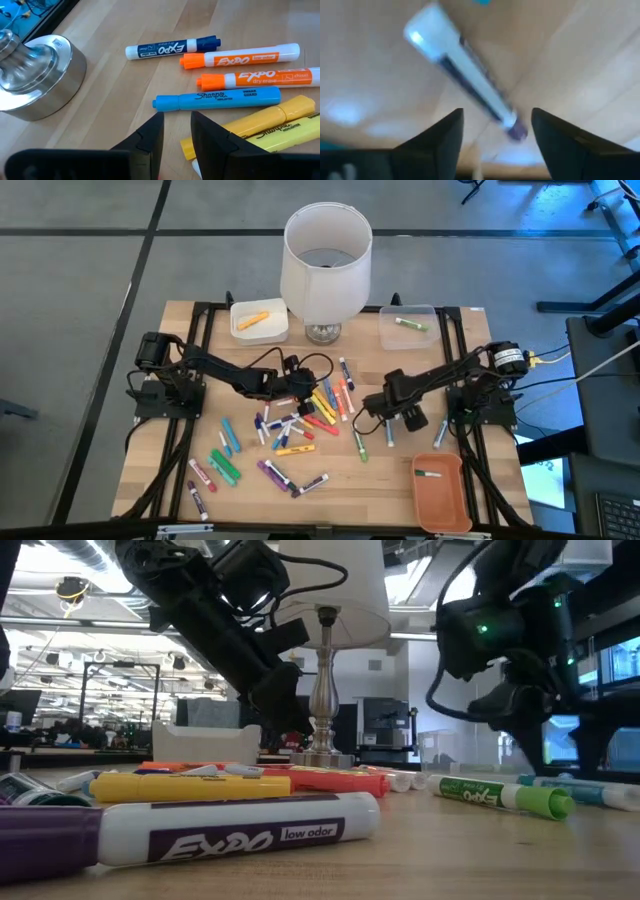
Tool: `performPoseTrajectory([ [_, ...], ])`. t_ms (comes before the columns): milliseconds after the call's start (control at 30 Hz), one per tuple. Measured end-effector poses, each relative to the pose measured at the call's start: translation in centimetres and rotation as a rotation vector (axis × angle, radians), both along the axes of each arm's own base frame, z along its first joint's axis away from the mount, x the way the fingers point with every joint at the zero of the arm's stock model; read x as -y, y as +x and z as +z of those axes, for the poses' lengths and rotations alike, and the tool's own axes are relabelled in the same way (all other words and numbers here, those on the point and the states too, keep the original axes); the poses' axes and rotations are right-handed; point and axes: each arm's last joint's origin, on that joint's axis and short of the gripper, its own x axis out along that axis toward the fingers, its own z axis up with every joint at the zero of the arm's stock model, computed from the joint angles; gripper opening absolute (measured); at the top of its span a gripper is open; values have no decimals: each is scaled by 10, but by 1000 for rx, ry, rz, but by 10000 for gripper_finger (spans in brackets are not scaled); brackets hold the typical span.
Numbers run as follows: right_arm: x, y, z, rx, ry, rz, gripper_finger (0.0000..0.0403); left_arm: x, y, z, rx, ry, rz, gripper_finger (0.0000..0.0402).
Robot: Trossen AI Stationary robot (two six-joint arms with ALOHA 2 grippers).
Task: Pick & Place Markers
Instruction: Put the thick purple dry erase marker into the transparent bin
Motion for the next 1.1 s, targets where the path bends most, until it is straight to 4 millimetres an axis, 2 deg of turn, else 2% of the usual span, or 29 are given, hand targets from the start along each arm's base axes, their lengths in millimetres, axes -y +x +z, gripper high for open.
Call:
performPoseTrajectory([
  [100, -1, 0, -8, 45, 42, 58, 258, 0, 0, 0, -1, 2, -1, 95],
  [167, -1, -1, -10, 45, 65, 73, 247, 0, 0, 0, -6, 10, -8, 95],
  [267, -1, -1, -8, 40, 41, 33, 195, 0, 0, 0, -6, 11, -9, 92],
  [433, 1, 2, -3, 34, 87, -70, 59, 0, 0, 0, -9, 22, -8, 93],
  [500, 2, 6, 2, 41, 81, -89, 56, -1, 0, 0, -10, 33, 1, 95],
  [633, 7, 9, 29, -6, -84, -123, 56, -1, 0, 0, -10, 36, 5, 94],
  [767, 16, 12, 75, 69, -401, -150, 56, -1, 0, 0, -9, 38, 9, 91],
  [867, 25, 7, 107, 125, -575, -174, 56, -1, 0, 0, -9, 39, 10, 92],
  [967, 42, -1, 126, 184, -613, -258, 56, -1, 0, 0, -9, 39, 10, 95],
  [1100, 69, -15, 133, 220, -615, -391, 56, -1, 0, 0, -9, 35, 7, 94],
])
